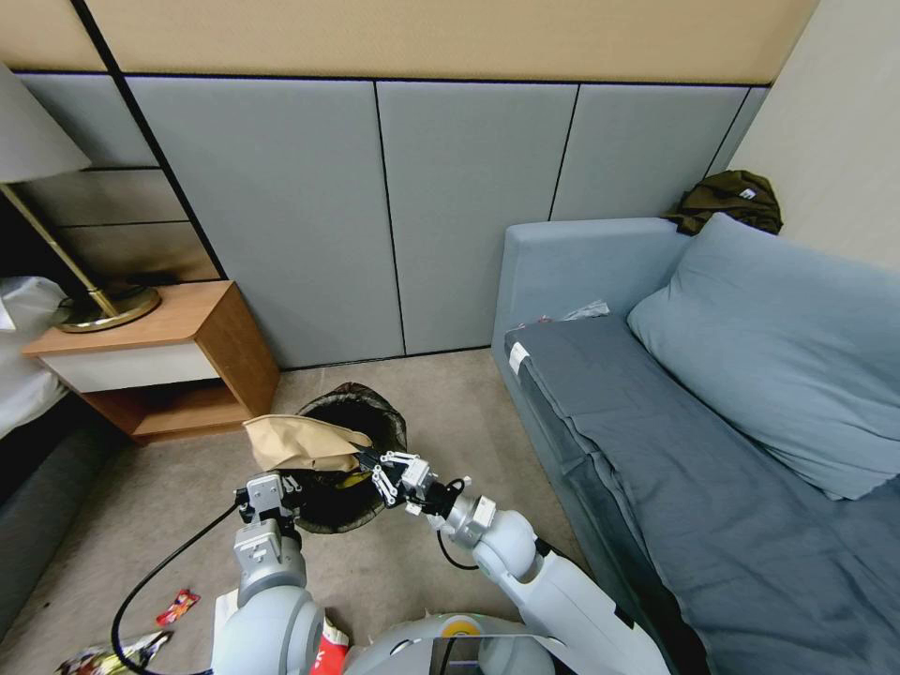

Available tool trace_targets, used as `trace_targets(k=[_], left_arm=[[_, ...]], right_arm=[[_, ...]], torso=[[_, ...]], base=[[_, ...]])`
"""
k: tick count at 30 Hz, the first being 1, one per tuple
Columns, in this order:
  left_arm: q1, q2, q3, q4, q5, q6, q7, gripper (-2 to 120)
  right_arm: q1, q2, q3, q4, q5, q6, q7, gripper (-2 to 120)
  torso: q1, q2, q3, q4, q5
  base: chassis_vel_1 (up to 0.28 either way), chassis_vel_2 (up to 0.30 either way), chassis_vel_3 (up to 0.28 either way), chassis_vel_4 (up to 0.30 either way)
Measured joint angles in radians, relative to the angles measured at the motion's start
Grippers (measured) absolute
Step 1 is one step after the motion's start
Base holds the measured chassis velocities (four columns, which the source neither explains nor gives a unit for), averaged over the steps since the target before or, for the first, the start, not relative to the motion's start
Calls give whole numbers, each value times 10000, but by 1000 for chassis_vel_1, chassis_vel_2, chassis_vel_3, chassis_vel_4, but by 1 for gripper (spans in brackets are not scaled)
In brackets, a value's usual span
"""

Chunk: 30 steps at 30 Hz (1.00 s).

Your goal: Pick up the trash bin, then pick up the garbage from the floor and place it into the trash bin.

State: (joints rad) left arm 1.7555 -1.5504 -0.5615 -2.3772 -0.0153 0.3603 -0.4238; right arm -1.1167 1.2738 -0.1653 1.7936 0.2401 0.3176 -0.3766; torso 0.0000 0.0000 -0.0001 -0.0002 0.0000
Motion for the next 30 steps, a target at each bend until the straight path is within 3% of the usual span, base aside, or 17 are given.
trace_targets(k=[8,14,19,22,30], left_arm=[[9,-1,-27,-38,-29,12,-6,0],[20,27,53,-41,-63,19,-11,0],[10,91,99,-6,-94,26,-16,0],[9,146,148,24,-106,37,-23,0],[15,178,151,-10,-109,68,-21,0]], right_arm=[[106,98,26,-592,-31,60,100,0],[44,84,17,-624,-115,33,168,28],[-6,46,18,-601,-134,7,168,41],[-67,49,27,-615,-198,6,149,57],[-69,58,33,-581,-253,7,114,83]], torso=[[0,0,0,0,0],[0,0,0,0,0],[0,0,0,-1,0],[0,0,0,-1,0],[1,0,0,-1,0]], base=[[0,0,0,0],[0,0,0,0],[0,0,0,0],[0,0,0,0],[0,0,0,0]])
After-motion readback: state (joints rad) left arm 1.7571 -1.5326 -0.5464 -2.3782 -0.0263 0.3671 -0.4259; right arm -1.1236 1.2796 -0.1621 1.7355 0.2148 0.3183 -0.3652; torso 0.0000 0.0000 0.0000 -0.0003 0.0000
